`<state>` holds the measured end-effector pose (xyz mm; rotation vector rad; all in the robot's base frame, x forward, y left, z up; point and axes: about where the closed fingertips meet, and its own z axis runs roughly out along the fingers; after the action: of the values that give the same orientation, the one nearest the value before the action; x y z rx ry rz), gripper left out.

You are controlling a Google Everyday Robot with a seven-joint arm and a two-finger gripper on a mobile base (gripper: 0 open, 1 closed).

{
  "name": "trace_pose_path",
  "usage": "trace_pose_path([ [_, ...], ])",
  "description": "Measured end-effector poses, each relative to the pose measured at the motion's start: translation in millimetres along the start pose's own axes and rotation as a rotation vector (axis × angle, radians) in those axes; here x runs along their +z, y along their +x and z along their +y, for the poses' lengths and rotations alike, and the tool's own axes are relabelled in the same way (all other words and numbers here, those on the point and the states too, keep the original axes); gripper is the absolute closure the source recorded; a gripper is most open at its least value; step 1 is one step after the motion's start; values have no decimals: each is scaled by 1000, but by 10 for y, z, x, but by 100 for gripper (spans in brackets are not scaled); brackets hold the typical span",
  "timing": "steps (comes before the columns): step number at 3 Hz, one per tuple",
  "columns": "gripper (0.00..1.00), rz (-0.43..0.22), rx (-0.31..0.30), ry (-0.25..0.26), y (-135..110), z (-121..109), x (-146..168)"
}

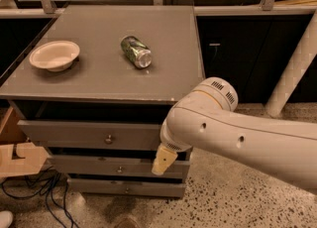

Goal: Open top drawer

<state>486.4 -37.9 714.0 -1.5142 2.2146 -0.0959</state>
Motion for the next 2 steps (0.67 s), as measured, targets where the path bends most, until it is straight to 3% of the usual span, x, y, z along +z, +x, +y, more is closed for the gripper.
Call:
trace_pose_path([
  [2,0,10,-59,-21,-114,50,310],
])
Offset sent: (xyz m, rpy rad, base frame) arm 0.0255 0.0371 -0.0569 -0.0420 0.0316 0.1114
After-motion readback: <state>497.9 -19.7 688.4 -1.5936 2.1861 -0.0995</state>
